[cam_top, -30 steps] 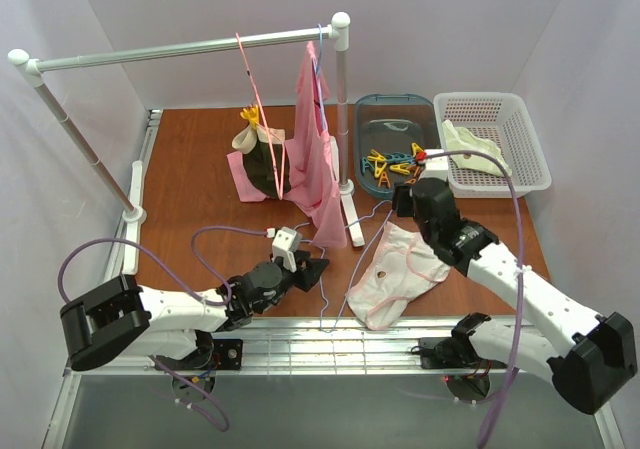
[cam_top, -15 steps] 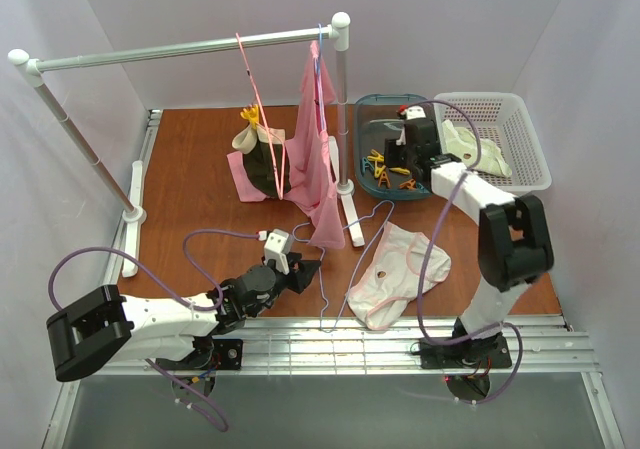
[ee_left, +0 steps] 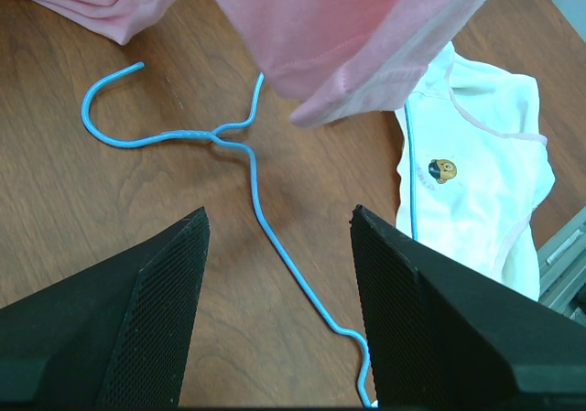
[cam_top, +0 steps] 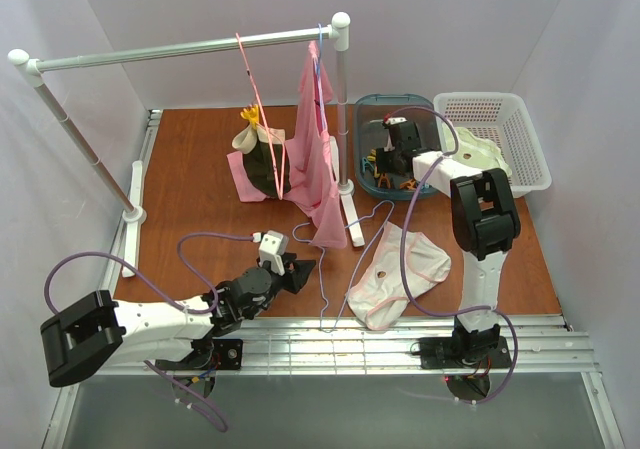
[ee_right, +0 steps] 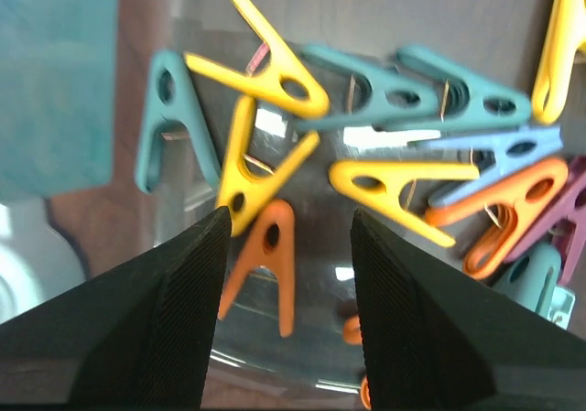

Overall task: Clip the underwear to the hanger
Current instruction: Pick up the clamp from the bin.

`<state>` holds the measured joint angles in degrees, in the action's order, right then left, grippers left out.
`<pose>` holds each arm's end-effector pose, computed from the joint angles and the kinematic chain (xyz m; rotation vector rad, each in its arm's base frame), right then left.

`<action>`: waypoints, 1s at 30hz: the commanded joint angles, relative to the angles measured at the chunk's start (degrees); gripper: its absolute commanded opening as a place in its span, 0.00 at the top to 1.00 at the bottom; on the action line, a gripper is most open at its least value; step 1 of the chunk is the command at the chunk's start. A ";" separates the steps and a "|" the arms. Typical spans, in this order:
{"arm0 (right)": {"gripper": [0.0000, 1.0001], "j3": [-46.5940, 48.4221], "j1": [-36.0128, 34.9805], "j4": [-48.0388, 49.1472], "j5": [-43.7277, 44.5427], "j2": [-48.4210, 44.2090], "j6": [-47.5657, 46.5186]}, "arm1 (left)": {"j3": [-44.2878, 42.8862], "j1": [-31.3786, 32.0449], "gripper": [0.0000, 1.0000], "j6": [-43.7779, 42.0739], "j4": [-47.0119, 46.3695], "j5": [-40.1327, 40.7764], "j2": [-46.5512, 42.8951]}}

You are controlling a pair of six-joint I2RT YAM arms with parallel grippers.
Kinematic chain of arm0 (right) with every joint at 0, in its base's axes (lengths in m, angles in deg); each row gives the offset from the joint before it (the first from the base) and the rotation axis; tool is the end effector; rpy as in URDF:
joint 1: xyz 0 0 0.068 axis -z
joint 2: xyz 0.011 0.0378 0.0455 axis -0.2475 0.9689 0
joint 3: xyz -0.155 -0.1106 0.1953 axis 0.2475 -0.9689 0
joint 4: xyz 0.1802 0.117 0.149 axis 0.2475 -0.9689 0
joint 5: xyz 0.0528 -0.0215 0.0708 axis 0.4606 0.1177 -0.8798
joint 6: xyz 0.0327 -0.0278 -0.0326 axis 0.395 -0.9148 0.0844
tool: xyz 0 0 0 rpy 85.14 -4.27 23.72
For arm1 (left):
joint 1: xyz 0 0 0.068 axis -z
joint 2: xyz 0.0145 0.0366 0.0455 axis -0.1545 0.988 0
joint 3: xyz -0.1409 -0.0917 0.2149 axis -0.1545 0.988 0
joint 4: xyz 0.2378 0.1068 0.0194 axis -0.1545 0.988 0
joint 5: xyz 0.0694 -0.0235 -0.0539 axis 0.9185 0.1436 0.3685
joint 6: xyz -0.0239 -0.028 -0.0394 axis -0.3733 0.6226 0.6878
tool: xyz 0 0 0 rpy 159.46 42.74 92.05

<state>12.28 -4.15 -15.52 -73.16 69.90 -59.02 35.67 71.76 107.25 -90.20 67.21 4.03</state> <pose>0.4328 0.1403 0.1783 -0.1731 2.3407 0.0859 0.0995 -0.1615 0.1603 0.2922 1.8859 -0.6738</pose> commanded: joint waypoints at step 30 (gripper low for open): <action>0.66 -0.28 0.11 -6.85 2.18 -0.11 0.03 | 2.07 0.23 0.45 -0.42 0.33 1.79 -2.78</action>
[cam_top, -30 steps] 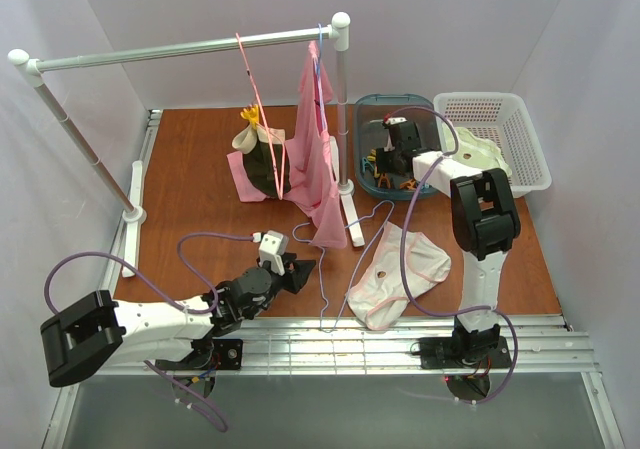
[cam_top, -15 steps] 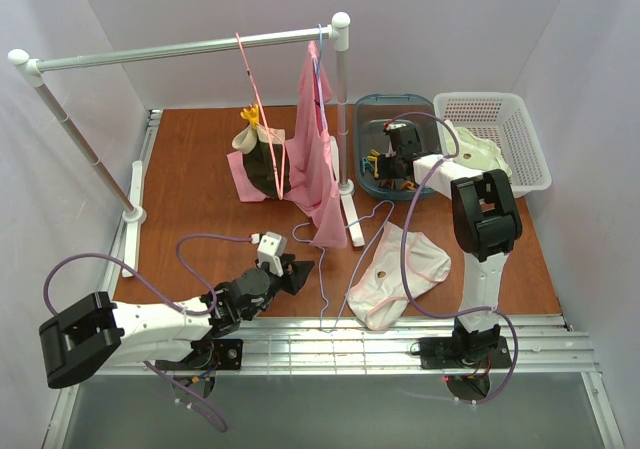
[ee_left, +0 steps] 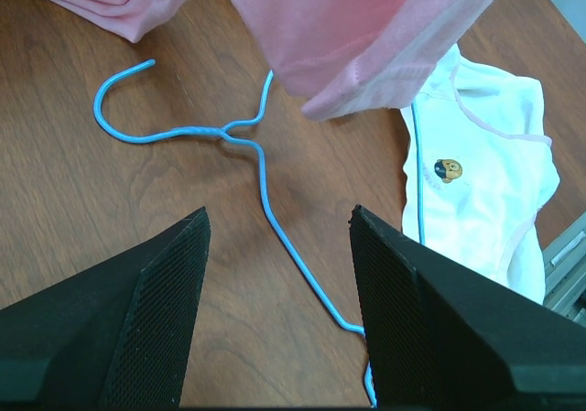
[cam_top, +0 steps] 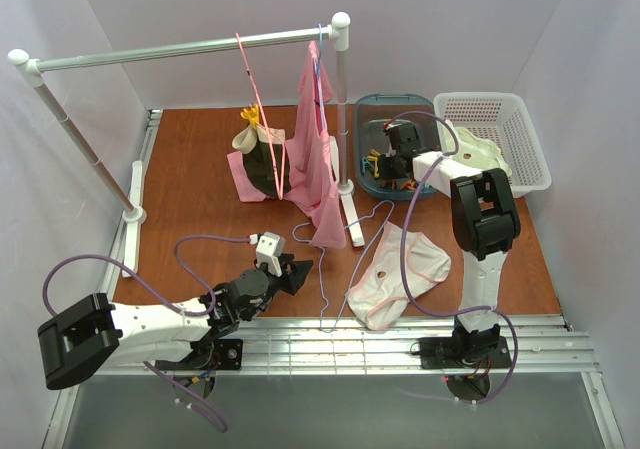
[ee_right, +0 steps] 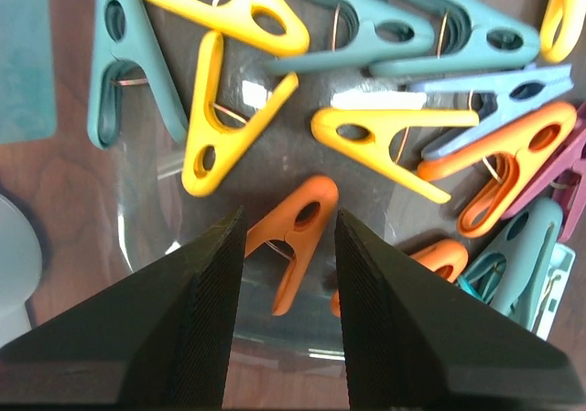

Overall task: Clip the underwear to the hanger
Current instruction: Pick up the clamp from the bin.

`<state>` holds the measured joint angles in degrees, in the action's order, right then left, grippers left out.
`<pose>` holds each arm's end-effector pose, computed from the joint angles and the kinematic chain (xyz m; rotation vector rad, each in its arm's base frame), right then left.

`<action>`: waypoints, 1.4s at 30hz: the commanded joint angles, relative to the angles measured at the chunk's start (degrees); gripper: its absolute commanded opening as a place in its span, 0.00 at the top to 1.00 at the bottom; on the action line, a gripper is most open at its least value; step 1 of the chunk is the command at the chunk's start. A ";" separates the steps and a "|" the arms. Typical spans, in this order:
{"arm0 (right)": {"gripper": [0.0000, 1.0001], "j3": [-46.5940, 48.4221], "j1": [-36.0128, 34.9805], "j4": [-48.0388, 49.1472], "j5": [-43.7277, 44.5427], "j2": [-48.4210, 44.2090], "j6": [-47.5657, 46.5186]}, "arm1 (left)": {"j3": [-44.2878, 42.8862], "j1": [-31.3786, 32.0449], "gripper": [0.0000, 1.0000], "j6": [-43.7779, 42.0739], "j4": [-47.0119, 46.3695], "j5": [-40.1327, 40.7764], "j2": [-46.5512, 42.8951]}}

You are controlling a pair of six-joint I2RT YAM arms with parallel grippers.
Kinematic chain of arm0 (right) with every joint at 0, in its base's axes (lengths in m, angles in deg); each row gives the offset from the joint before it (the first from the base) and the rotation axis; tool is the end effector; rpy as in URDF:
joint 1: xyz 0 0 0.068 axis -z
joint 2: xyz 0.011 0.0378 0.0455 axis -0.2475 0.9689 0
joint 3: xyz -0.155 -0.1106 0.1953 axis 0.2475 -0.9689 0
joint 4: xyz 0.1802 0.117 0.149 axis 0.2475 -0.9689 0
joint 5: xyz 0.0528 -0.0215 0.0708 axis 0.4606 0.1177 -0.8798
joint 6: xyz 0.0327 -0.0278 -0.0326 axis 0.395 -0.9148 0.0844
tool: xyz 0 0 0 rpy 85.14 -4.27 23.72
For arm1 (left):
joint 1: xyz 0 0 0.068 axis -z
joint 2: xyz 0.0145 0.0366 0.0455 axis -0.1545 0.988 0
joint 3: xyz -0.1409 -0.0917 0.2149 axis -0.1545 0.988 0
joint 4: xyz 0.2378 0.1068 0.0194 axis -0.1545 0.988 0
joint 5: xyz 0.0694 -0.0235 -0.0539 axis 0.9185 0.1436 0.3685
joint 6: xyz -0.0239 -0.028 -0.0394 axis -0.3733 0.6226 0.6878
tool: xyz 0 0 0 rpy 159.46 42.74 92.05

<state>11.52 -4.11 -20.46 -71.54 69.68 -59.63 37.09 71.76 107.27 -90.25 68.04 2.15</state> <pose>0.4241 0.1360 0.1696 -0.1870 2.4283 0.0204 0.0972 -0.1559 0.1583 0.2771 1.8766 -0.6682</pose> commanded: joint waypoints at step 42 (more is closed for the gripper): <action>0.99 4.27 -1.43 -7.71 3.55 -1.56 0.46 | 1.97 0.32 0.46 -1.32 1.60 -0.18 -6.35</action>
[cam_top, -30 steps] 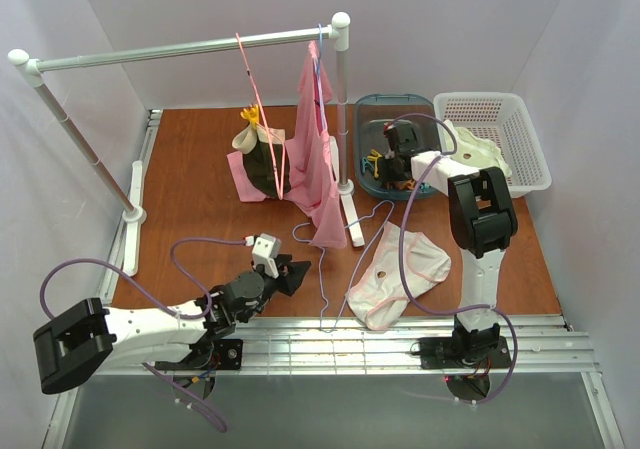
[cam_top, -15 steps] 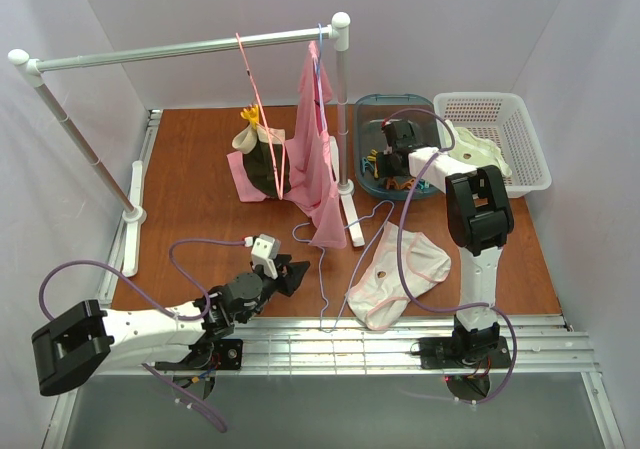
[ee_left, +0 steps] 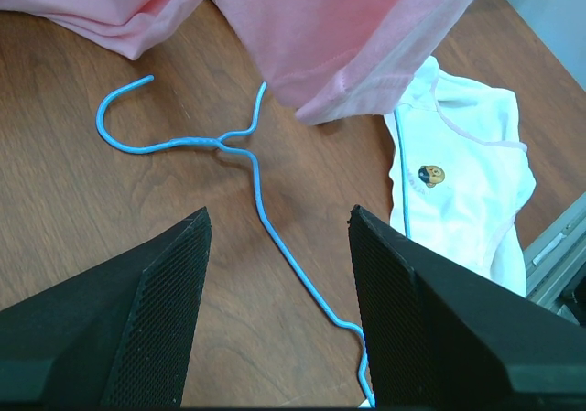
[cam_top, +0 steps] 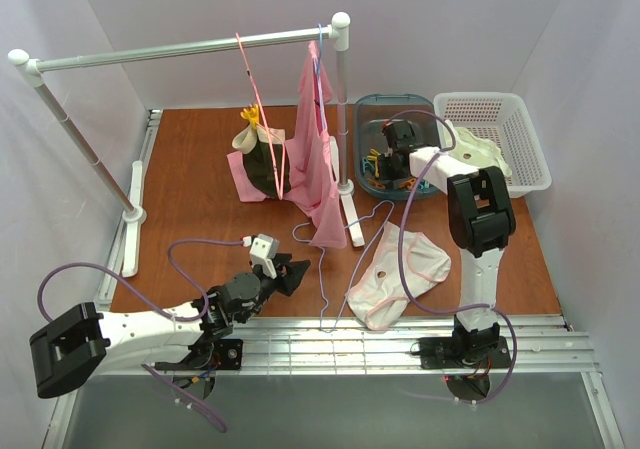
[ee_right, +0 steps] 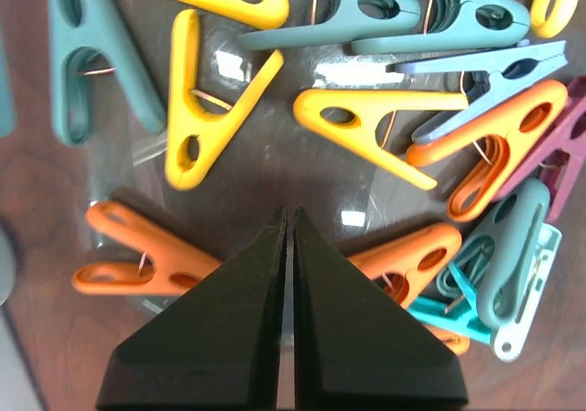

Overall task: Clip the underwear to the hanger
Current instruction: Pick up the clamp from the bin.

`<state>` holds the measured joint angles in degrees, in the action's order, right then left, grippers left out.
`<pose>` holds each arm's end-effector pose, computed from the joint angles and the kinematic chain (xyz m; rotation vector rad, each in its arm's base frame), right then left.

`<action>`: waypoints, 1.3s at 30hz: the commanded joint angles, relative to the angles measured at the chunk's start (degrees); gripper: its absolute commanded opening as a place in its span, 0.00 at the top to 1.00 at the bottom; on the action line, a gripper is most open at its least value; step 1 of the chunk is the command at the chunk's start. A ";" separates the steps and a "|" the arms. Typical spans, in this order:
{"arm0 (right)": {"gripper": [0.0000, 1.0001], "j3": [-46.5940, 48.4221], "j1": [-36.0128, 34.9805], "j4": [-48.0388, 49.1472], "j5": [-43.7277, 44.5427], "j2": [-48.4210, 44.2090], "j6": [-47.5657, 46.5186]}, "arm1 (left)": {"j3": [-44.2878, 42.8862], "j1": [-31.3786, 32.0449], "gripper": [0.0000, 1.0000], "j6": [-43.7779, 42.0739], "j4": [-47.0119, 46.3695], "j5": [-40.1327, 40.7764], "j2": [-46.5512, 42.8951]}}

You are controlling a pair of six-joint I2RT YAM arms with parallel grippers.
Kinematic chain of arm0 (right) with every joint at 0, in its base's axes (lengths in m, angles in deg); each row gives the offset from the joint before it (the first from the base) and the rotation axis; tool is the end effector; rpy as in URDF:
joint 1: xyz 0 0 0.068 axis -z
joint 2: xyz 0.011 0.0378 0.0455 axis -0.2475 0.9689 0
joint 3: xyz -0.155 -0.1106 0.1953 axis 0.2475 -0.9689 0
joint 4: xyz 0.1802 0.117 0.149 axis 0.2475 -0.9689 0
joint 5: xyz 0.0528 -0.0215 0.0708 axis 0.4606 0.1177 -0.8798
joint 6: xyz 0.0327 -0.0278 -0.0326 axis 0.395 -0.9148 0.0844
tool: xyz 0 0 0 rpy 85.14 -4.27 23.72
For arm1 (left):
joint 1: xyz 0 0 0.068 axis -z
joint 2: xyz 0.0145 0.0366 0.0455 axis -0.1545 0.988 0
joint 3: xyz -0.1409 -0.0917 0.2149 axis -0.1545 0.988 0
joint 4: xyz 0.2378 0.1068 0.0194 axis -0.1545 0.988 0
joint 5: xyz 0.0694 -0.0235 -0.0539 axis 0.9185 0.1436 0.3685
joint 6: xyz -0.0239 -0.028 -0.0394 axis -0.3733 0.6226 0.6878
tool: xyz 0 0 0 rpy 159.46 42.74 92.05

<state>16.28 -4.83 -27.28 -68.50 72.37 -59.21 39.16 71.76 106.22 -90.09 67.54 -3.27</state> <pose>0.4293 0.1418 0.1669 -0.1861 2.4977 -0.0612 0.0922 -0.1468 0.1616 0.2757 1.8299 -0.7016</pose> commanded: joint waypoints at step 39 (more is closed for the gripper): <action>0.47 -2.69 1.40 3.50 -25.43 -0.39 -24.91 | -0.72 0.23 0.41 -0.18 4.88 2.34 -2.59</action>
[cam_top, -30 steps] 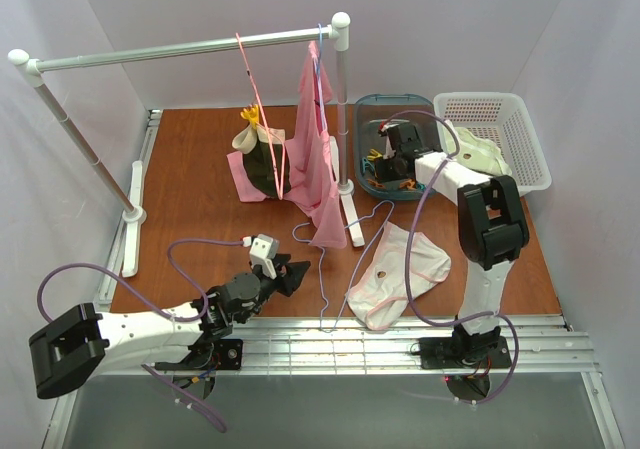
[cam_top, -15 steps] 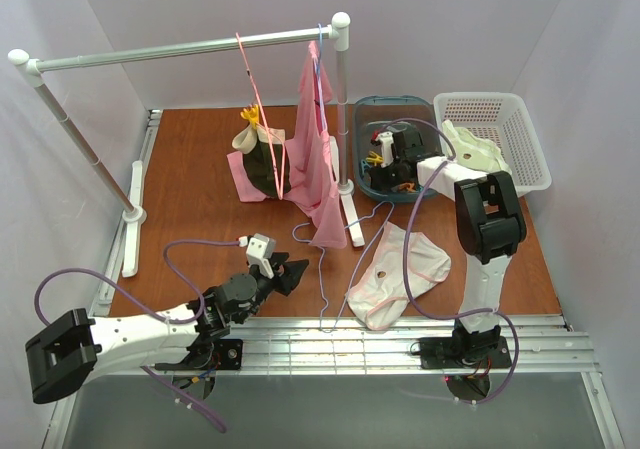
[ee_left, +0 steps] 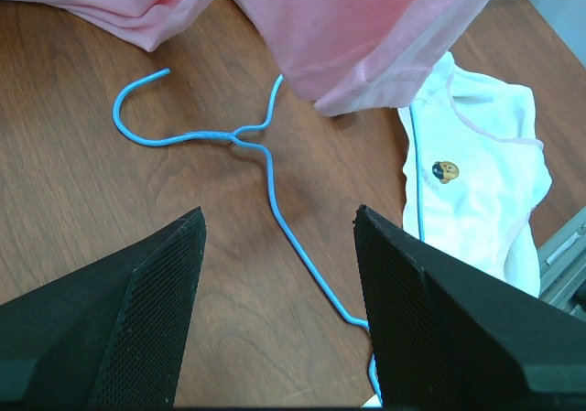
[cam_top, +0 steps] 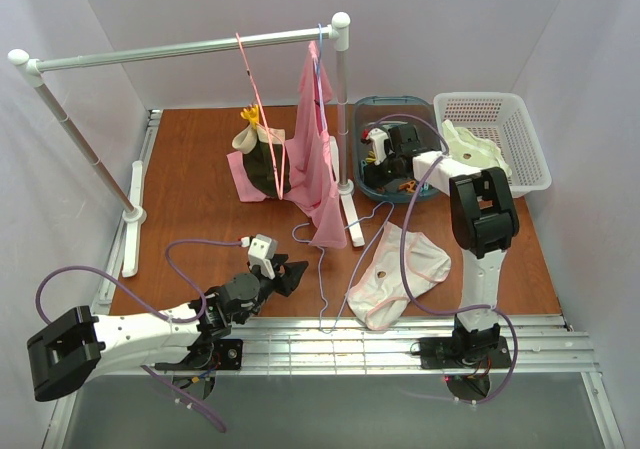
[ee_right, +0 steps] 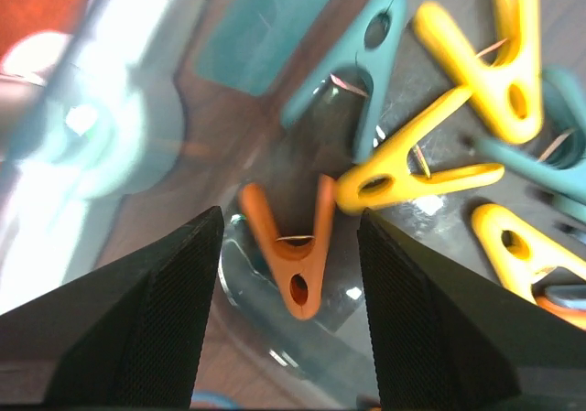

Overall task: Clip the underwear to the hanger
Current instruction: Pick up the clamp from the bin.

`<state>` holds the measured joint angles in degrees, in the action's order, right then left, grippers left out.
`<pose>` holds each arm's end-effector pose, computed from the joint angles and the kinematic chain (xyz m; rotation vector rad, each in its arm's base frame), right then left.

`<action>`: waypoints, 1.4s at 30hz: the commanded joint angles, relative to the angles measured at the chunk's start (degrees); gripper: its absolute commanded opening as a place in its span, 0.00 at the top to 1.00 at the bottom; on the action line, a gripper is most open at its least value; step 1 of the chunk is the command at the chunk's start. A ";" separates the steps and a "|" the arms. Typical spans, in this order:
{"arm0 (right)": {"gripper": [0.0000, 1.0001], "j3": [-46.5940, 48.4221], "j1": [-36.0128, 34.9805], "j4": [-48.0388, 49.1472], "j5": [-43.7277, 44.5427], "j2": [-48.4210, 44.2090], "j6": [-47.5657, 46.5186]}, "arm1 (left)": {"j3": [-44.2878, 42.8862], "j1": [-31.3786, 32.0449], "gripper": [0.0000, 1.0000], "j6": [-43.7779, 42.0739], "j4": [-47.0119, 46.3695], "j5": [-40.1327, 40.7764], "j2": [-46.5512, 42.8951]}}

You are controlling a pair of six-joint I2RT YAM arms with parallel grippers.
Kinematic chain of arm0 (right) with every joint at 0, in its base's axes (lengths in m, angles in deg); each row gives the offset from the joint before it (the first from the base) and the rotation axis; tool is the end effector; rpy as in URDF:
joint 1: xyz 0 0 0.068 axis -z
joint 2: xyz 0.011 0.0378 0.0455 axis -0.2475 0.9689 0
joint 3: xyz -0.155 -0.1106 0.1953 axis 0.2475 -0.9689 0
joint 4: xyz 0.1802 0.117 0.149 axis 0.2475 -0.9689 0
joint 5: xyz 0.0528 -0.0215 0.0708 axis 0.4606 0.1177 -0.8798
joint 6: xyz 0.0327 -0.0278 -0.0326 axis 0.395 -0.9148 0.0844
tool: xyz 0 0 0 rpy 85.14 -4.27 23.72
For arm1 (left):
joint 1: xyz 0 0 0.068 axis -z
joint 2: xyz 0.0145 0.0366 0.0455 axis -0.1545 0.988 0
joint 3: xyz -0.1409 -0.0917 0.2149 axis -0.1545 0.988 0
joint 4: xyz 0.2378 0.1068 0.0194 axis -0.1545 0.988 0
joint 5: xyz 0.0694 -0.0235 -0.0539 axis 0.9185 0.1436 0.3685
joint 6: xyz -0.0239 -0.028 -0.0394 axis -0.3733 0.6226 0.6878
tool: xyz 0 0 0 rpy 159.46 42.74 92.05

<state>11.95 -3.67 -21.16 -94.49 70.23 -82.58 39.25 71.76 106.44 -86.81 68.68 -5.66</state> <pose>0.4211 0.1463 0.1675 -0.8283 2.3054 0.3290 0.0909 -0.1429 0.1616 0.2647 1.8413 -0.6759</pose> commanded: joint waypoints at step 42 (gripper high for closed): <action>0.82 -23.23 -17.14 -4.64 22.02 -46.13 9.61 | -0.46 0.23 0.41 1.71 6.78 3.23 -6.62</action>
<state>-7.54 -16.19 -25.22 -74.99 29.42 -76.53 39.25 71.76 106.98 -83.27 69.79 -10.49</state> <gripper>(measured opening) 0.188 0.591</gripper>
